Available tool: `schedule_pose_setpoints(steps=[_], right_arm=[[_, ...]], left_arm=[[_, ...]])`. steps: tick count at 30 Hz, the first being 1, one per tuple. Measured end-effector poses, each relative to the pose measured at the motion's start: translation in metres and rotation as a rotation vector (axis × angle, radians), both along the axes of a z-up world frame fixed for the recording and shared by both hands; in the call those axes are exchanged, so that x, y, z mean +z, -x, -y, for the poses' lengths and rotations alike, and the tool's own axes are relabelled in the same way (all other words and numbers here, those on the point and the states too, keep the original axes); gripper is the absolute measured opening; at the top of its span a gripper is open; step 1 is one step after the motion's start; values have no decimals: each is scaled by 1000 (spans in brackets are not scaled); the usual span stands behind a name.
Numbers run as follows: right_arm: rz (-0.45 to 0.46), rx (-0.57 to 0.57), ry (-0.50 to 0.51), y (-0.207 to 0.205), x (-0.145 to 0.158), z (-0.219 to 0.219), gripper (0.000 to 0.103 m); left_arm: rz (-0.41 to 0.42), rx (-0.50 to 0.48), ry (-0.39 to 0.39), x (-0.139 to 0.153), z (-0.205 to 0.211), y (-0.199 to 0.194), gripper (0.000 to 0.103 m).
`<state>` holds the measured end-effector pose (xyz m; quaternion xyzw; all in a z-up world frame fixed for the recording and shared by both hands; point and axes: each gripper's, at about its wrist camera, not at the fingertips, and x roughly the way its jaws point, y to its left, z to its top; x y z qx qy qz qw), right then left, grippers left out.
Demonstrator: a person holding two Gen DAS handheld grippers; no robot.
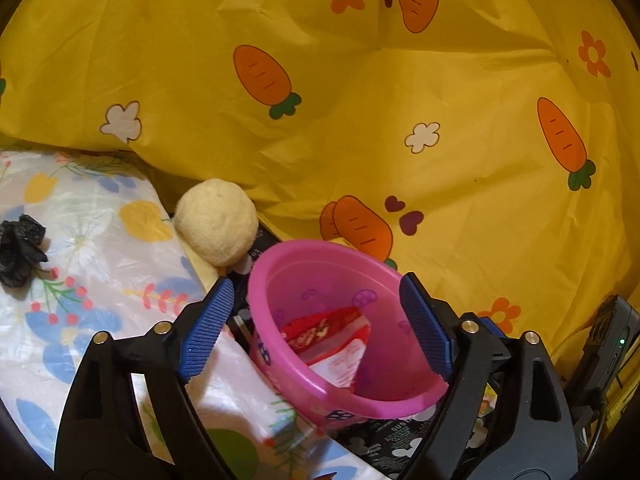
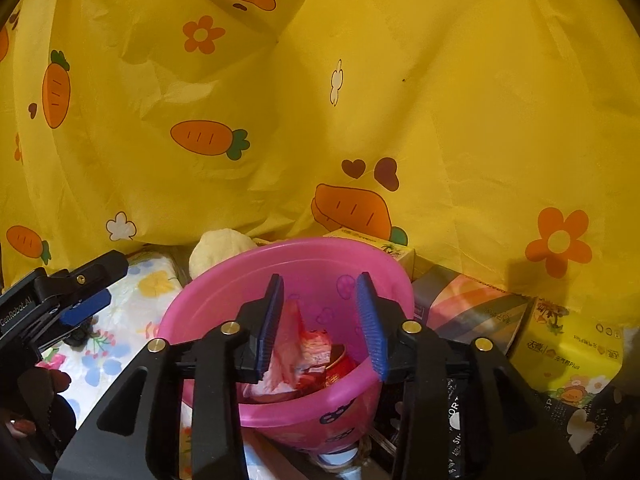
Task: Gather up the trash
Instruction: 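Move the left tool to the crumpled red wrapper while the right tool approaches the blue mesh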
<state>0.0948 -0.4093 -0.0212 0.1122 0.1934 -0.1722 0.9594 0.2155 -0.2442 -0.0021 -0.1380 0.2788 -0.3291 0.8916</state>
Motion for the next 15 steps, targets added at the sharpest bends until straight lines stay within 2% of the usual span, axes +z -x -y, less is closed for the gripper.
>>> schedule_pose_setpoints(steps=[3, 6, 9, 15], right_arm=[[24, -5, 30, 10, 4, -11, 71], [41, 3, 48, 20, 7, -25, 80], [51, 31, 71, 29, 9, -44, 86], [73, 138, 72, 46, 12, -89, 87]], left_arm=[[21, 72, -22, 5, -20, 10, 92], [35, 144, -43, 9, -47, 22, 93], [49, 219, -66, 11, -79, 37, 93], [71, 395, -156, 16, -141, 78, 93]])
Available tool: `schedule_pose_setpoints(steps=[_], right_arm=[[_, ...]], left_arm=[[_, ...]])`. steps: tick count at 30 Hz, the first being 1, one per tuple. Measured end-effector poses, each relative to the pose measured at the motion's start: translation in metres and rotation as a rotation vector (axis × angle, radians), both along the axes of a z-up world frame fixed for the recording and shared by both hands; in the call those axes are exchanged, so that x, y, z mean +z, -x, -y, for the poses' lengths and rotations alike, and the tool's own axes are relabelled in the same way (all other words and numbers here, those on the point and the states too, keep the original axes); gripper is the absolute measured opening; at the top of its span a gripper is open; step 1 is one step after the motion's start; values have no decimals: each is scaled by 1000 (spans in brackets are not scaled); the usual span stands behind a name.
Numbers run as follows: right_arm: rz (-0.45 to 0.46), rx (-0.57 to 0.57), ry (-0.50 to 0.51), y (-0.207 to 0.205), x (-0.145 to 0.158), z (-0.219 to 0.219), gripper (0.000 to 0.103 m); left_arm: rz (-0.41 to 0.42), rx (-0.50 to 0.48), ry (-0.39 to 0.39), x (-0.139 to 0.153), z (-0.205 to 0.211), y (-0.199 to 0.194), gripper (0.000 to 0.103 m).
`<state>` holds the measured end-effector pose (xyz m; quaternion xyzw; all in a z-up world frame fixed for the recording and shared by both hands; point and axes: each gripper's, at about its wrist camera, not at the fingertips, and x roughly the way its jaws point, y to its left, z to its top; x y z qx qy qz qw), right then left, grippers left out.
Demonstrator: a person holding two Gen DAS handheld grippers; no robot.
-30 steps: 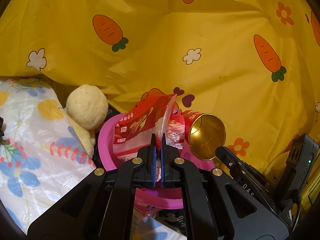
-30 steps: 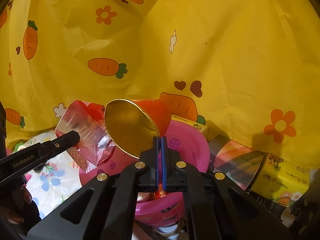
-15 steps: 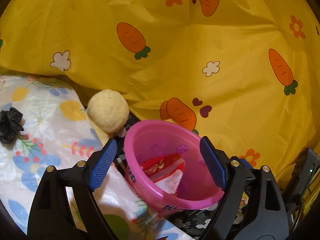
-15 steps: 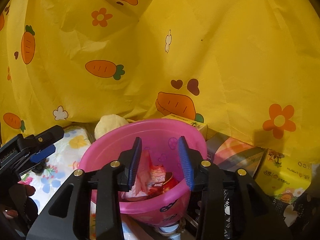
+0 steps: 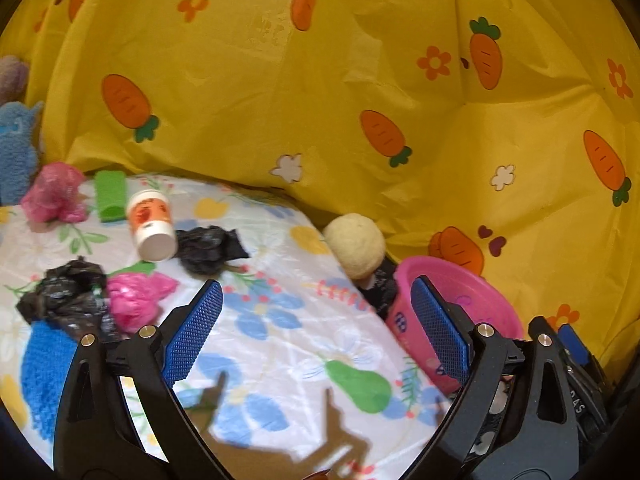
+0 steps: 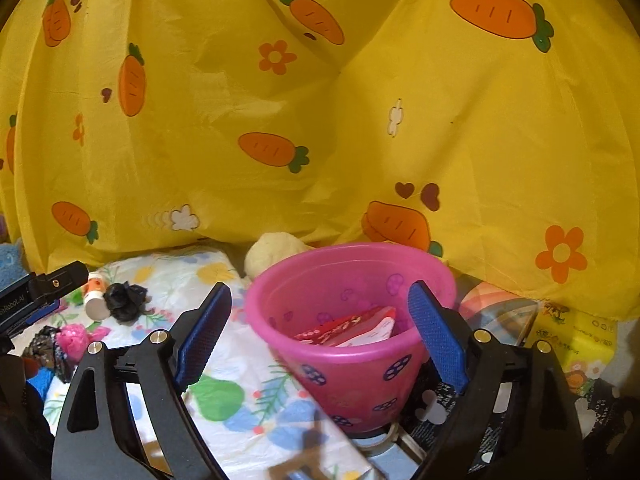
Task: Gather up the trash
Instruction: 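Move the left tool to the crumpled red wrapper while the right tool approaches the blue mesh, then grasp the crumpled red wrapper with the left tool while the right tool grasps the blue mesh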
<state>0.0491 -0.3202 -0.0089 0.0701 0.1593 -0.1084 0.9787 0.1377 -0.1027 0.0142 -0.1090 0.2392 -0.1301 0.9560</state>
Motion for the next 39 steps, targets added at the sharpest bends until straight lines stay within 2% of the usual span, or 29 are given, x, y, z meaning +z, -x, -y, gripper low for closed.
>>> schedule_pose_setpoints(steps=[4, 9, 16, 21, 28, 34, 37, 38, 39], right_arm=[[-12, 122, 13, 3, -4, -47, 87], [-44, 298, 45, -1, -15, -121, 87], [-155, 599, 73, -14, -31, -226, 87], [-267, 746, 119, -25, -47, -292, 87], [-412, 786, 153, -48, -68, -342, 84], [-544, 784, 164, -66, -89, -358, 70], [-567, 804, 141, -69, -94, -356, 56], [-568, 818, 135, -68, -94, -356, 47], [-564, 835, 131, -68, -94, -358, 30]], left_arm=[[3, 155, -81, 0, -51, 26, 94], [8, 357, -131, -3, -128, 56, 94], [-16, 607, -188, -6, -221, 88, 94], [-18, 716, -171, -4, -268, 111, 94], [-33, 754, -184, -6, -295, 119, 93], [-85, 760, -144, -19, -319, 113, 93], [-112, 757, -113, -24, -331, 107, 92], [-120, 750, -105, -26, -334, 104, 91], [-134, 749, -100, -27, -337, 100, 90]])
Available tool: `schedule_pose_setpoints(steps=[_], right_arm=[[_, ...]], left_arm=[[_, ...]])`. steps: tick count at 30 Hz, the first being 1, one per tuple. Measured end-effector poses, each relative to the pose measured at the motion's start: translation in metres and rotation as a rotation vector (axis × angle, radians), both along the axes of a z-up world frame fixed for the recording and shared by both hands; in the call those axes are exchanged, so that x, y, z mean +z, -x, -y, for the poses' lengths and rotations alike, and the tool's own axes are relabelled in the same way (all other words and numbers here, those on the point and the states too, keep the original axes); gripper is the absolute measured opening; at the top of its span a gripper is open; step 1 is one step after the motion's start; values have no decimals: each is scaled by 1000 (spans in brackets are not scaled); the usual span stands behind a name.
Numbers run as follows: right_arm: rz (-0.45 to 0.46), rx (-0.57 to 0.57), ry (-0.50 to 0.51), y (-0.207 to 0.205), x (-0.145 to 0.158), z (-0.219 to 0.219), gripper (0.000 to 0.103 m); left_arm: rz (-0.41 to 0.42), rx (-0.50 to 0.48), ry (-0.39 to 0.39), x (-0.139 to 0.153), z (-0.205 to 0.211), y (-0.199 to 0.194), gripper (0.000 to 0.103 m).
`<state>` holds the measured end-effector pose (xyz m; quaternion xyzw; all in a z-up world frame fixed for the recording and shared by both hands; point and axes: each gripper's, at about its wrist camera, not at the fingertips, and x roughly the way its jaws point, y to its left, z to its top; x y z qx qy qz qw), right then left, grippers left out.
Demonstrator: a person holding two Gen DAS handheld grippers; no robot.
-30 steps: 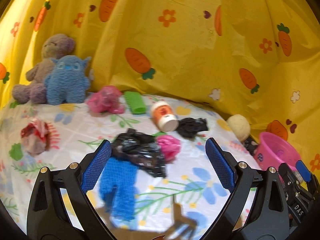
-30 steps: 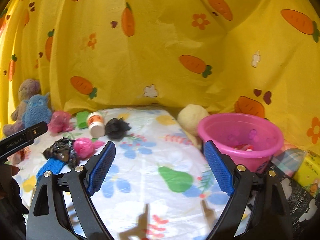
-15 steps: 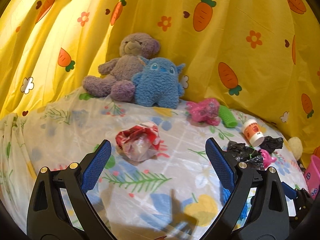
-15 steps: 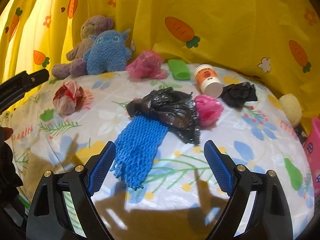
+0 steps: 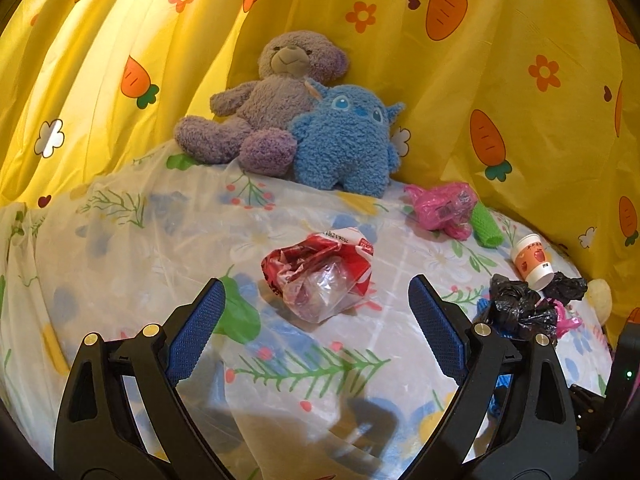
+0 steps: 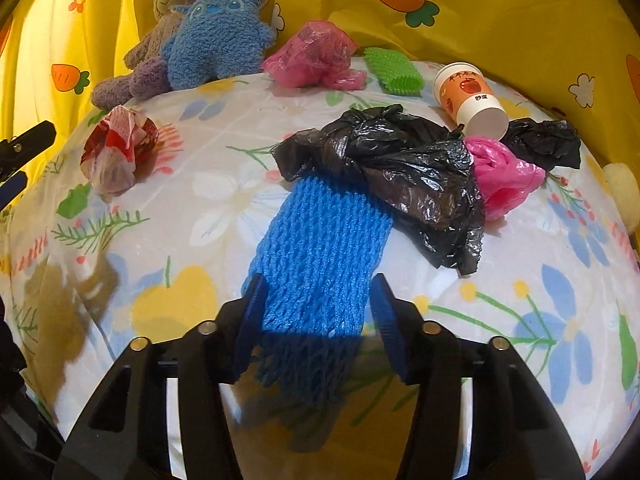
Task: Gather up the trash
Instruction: 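Grasp the crumpled red wrapper with the left tool while the right tool grasps the blue mesh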
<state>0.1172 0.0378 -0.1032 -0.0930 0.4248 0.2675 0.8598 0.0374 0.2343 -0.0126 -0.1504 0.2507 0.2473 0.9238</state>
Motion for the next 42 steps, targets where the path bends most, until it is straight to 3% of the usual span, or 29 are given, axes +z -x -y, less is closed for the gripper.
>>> schedule_pose_setpoints(steps=[2, 9, 16, 21, 26, 35, 42], right_arm=[[0, 39, -21, 3, 1, -1, 10], [73, 93, -85, 20, 18, 18, 8], [140, 110, -129, 35, 42, 54, 8], [152, 105, -177, 43, 55, 70, 8], [174, 121, -202, 50, 67, 73, 8], [203, 150, -313, 53, 100, 83, 8], [305, 91, -360, 61, 127, 107, 8]], left_arm=[[-18, -2, 9, -1, -4, -9, 86], [-104, -27, 54, -16, -26, -50, 64], [-126, -134, 239, -40, -41, -73, 45], [-148, -183, 187, -40, -24, -85, 35], [-104, -202, 172, -31, -16, -78, 27], [44, -278, 100, 17, 28, -38, 26], [110, -395, 51, 40, 78, -22, 26]])
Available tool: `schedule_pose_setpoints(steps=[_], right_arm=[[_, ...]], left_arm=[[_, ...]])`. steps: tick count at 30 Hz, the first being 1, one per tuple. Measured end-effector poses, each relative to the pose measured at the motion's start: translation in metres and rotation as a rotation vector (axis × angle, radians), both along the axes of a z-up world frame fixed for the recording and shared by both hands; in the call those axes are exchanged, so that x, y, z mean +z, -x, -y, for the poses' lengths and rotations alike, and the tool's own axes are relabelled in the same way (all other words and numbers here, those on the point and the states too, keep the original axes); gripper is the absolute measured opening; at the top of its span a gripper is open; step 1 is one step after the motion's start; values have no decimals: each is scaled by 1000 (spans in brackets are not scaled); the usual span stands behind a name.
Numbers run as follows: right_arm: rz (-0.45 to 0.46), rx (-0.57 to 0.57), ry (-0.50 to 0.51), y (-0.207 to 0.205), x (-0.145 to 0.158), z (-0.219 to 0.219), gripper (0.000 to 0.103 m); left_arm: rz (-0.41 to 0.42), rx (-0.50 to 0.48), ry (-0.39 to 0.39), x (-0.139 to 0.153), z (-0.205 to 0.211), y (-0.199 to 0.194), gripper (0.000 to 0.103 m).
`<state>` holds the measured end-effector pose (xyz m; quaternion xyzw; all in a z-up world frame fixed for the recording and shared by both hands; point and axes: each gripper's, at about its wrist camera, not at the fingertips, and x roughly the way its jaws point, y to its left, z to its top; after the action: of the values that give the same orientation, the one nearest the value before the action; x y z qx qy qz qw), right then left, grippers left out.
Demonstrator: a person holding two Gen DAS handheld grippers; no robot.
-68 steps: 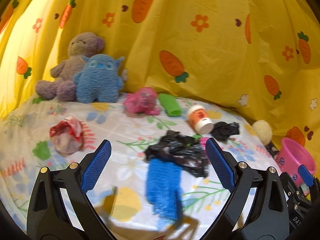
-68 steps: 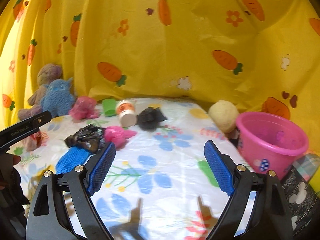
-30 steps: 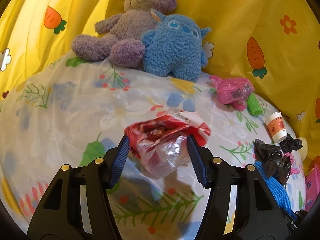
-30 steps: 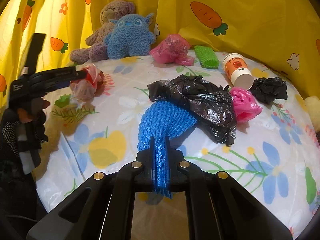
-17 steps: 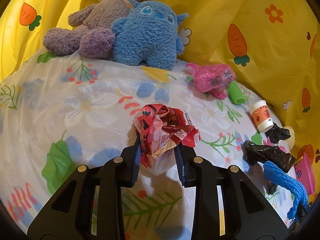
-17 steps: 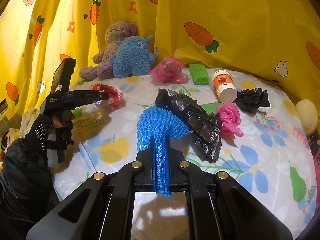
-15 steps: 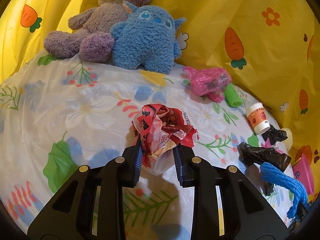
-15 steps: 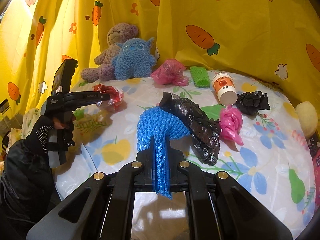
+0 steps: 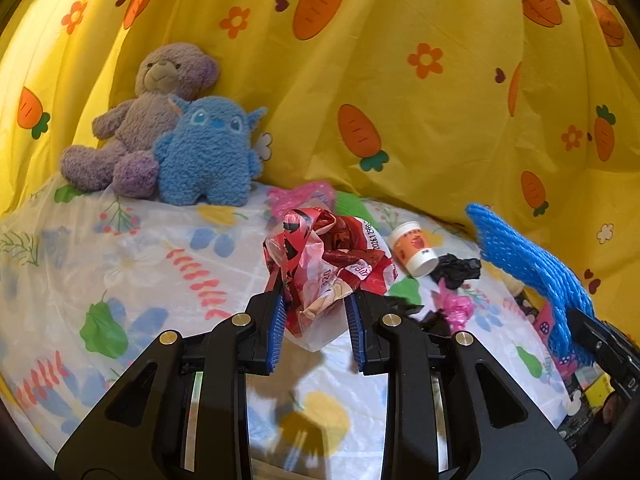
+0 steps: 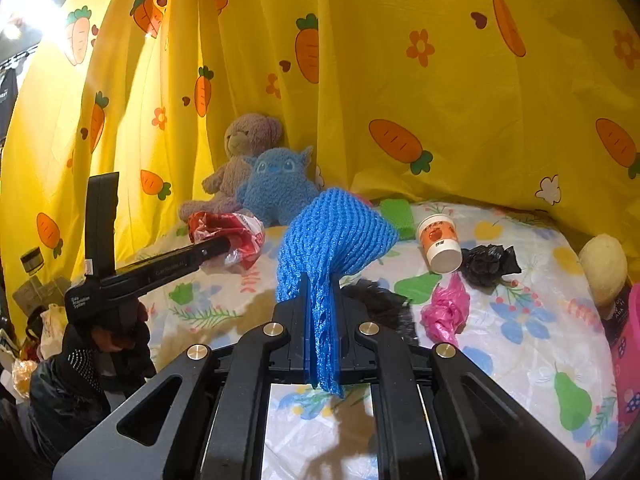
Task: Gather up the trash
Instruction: 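Grasp the crumpled red wrapper with the left tool while the right tool grasps the blue mesh, then carry the red wrapper and blue mesh over the pink bucket and open both tools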
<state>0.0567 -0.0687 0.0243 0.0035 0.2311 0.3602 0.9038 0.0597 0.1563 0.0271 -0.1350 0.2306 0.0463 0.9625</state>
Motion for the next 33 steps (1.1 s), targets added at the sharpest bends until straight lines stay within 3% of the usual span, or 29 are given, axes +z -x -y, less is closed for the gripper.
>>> schedule_pose_setpoints(steps=[10, 21, 33], right_arm=[[31, -119, -10, 11, 4, 43, 8], [32, -280, -18, 13, 4, 110, 8], [59, -564, -25, 5, 11, 205, 8]], left_arm=[[54, -178, -13, 15, 70, -4, 26], [72, -405, -66, 26, 173, -25, 26], [108, -684, -15, 43, 288, -53, 26]])
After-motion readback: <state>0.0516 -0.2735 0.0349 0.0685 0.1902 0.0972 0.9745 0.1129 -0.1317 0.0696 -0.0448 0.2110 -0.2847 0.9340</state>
